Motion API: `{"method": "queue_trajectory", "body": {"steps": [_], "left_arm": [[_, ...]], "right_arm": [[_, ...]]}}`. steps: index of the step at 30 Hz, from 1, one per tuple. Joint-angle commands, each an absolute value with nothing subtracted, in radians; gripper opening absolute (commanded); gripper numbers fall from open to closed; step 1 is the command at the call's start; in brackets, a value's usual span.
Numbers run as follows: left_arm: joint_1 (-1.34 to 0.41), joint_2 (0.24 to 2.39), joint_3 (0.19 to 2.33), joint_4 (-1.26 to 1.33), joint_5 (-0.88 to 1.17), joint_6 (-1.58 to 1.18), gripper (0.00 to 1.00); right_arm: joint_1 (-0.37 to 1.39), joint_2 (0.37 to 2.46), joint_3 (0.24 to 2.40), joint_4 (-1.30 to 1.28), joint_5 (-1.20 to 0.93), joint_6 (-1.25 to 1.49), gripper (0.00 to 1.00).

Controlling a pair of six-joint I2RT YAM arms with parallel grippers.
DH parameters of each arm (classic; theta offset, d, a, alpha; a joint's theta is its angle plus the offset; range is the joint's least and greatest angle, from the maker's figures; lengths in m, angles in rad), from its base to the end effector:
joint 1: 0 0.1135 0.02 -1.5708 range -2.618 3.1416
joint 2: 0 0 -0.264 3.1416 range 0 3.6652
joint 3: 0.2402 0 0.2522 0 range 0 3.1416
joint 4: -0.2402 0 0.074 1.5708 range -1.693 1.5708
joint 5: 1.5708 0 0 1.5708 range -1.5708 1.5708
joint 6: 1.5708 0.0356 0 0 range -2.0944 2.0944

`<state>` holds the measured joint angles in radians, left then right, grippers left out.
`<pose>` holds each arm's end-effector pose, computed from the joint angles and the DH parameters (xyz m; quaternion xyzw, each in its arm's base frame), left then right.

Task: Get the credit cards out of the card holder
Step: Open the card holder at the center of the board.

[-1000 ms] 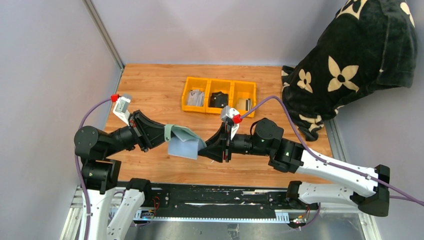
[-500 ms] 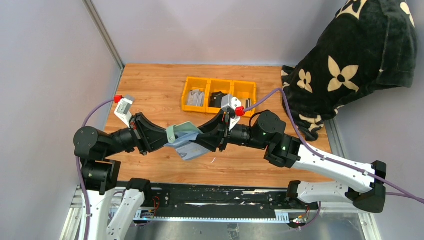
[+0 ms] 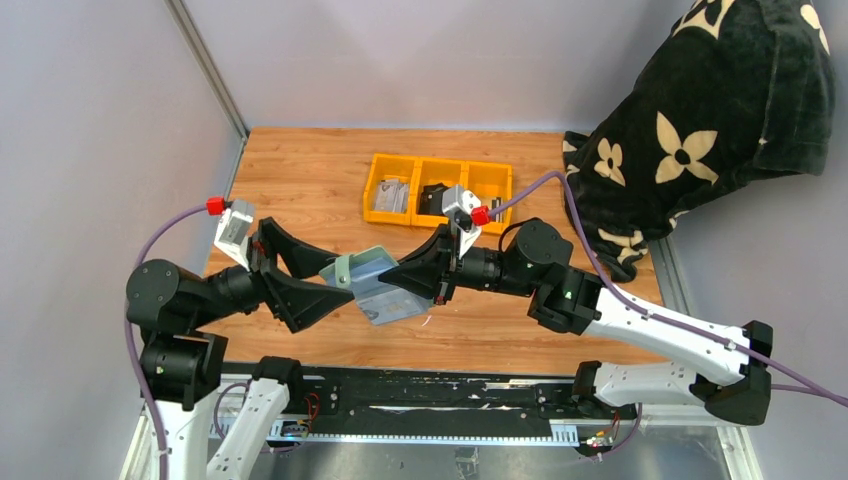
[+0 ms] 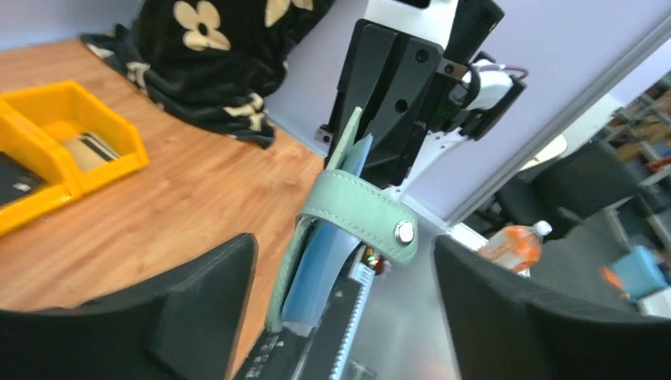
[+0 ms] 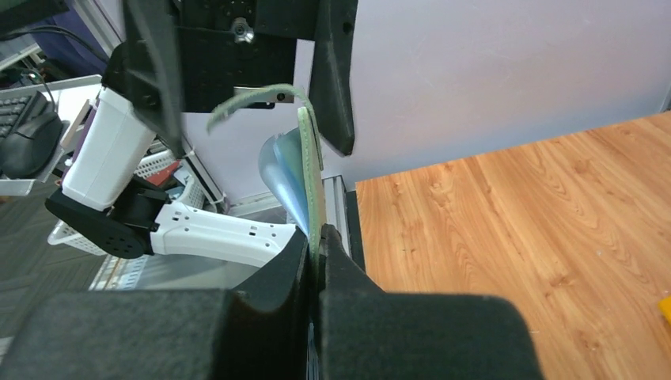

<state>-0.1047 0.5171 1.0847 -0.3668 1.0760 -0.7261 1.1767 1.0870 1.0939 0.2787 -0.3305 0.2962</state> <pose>0.0503 -0.0368 0.4444 0.2117 0.6386 -0.5650 0.4776 0.0834 0.2307 0.4392 -0.3710 0.4786 0.6034 0.5188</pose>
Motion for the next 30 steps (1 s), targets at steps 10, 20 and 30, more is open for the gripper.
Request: {"method": "queue_trajectory", "body": {"steps": [10, 20, 30], "left_arm": [[-0.109, 0.404, 1.134, -0.475, 0.940, -0.471, 0.92], [-0.109, 0.415, 1.123, -0.548, 0.953, -0.404, 0.43], [-0.109, 0.423, 1.087, -0.447, 0.972, -0.543, 0.02]], "right_arm": [[1.173, 1.096, 1.184, 0.292, -0.354, 0.541, 0.00], [1.173, 1.106, 1.149, 0.411, -0.407, 0.630, 0.00], [1.175, 1.141, 1.132, 0.427, -0.498, 0.622, 0.41]]}}
